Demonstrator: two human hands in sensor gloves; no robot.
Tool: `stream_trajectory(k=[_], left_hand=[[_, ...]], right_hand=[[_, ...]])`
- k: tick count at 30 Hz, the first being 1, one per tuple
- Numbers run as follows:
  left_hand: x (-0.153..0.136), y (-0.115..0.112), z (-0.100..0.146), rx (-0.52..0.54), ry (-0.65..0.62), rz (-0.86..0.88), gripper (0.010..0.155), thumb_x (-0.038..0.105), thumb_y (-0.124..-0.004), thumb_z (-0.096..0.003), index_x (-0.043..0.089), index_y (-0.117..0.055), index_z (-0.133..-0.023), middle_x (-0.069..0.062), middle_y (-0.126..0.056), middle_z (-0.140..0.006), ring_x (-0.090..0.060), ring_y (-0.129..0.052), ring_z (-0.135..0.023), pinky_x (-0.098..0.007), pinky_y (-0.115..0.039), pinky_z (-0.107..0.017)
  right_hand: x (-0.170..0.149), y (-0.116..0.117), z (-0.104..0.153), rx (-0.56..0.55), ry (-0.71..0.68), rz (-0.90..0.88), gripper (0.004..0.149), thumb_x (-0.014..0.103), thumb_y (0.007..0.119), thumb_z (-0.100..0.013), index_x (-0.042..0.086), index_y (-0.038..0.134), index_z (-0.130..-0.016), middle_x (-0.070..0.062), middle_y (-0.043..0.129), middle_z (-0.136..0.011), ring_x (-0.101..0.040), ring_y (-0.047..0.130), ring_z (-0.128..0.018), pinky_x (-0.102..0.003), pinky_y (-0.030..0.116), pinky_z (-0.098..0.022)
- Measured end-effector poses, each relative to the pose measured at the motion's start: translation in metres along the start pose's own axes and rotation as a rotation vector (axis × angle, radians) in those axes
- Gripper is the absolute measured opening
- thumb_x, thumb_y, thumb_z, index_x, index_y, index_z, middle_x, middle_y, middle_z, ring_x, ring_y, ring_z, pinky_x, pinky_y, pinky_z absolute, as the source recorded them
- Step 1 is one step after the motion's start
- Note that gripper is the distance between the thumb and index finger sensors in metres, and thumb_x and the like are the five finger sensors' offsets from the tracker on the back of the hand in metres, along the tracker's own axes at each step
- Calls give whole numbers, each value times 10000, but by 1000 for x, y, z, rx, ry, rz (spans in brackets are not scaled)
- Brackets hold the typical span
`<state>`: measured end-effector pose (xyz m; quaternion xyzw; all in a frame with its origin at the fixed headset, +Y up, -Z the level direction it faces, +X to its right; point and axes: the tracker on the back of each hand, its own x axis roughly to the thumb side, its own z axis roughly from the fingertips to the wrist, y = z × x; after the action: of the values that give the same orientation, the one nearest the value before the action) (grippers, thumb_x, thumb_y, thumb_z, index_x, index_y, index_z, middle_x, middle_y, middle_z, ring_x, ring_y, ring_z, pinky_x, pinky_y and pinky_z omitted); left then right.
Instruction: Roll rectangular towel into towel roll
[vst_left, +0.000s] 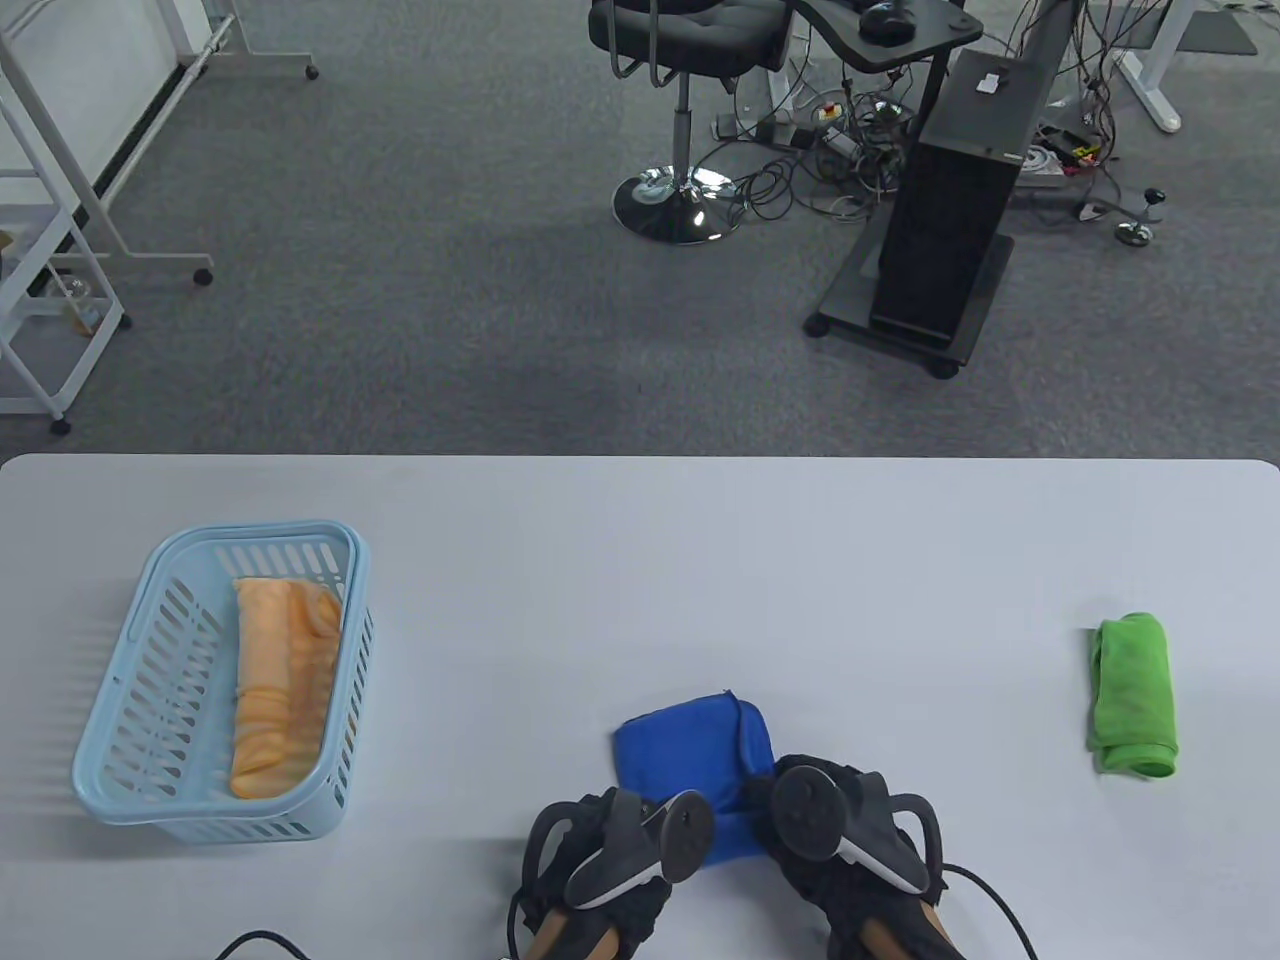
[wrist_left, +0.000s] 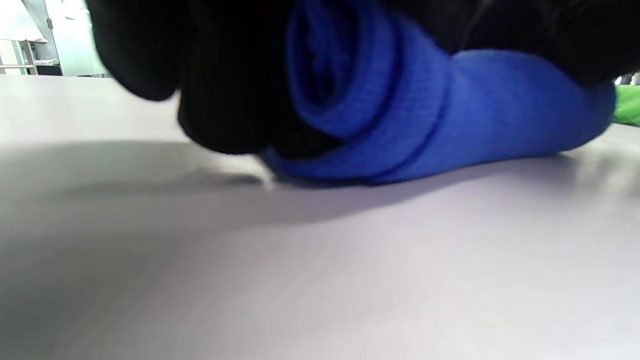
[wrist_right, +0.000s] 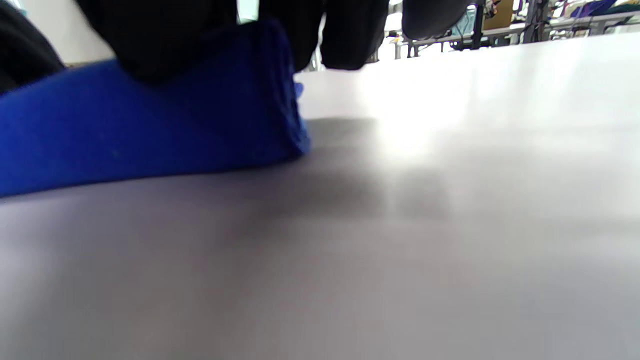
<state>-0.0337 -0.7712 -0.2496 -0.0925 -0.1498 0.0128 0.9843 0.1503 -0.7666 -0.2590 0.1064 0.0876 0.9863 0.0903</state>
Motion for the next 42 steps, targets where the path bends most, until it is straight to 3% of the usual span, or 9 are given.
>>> stream_trajectory(k=[3,5,8,12,16,18,23,29,42], left_hand=[[0,1,1,-4,12,-6,512,422,-705,-407,234,-852,-860,-32,-1039,-633,-292,-982,-625,-571,-730,-580],[-1,0,3,10,26,-26,567,436,-715,-407,251,-713,-943,-69,-883,-790,-330,-867,-718,-605,-657,-617],[3,10,8,115,17,-87,529,445,-787,-390,303,-661,-885,-48,-690,-874,-317,-749,-773,-612,-573,-667],[10,10,9,100,-55,-109,428,436,-786,-388,282,-803,-787,-47,-731,-860,-324,-767,-777,-613,-582,-667],[9,6,8,55,-78,-71,566,528,-708,-373,227,-839,-834,-90,-751,-884,-357,-769,-794,-627,-579,-663],[7,6,7,30,-89,-58,629,567,-693,-360,213,-831,-861,-105,-743,-903,-370,-761,-806,-634,-572,-664],[5,-3,4,-104,-84,-85,806,617,-778,-316,169,-670,-977,-125,-661,-977,-385,-702,-871,-647,-538,-685],[4,-7,1,-96,-54,-85,684,492,-785,-384,175,-663,-977,-120,-681,-967,-371,-735,-856,-630,-572,-671],[-4,-2,1,-55,-34,-11,593,418,-706,-417,194,-754,-964,-120,-849,-923,-361,-863,-813,-613,-647,-642]], right_hand=[[0,0,-1,-38,-19,-1,519,366,787,-327,308,692,-835,-43,558,-967,-296,634,-921,-579,509,-703],[0,2,-1,-11,-19,14,524,372,770,-336,278,667,-841,-51,548,-970,-298,637,-920,-582,516,-700],[1,5,-2,-6,-12,28,542,377,748,-340,187,616,-830,-64,515,-971,-300,637,-917,-580,527,-696],[0,6,-3,0,-12,25,533,374,743,-341,195,619,-828,-65,528,-967,-298,657,-908,-580,537,-691],[-1,6,-2,17,-1,32,550,394,719,-351,223,679,-873,-77,597,-961,-308,703,-889,-578,563,-681],[-4,6,-2,25,0,18,636,483,709,-322,231,676,-905,-85,594,-970,-316,694,-896,-583,558,-681],[-4,9,-3,106,12,35,761,510,758,-295,209,596,-975,-96,559,-993,-332,662,-915,-599,531,-689],[-2,11,-3,113,17,69,755,431,802,-306,188,576,-984,-94,569,-983,-317,665,-911,-591,532,-694],[-8,2,-2,53,-4,-1,646,497,699,-298,211,828,-863,-47,868,-742,-250,909,-638,-562,641,-651]])
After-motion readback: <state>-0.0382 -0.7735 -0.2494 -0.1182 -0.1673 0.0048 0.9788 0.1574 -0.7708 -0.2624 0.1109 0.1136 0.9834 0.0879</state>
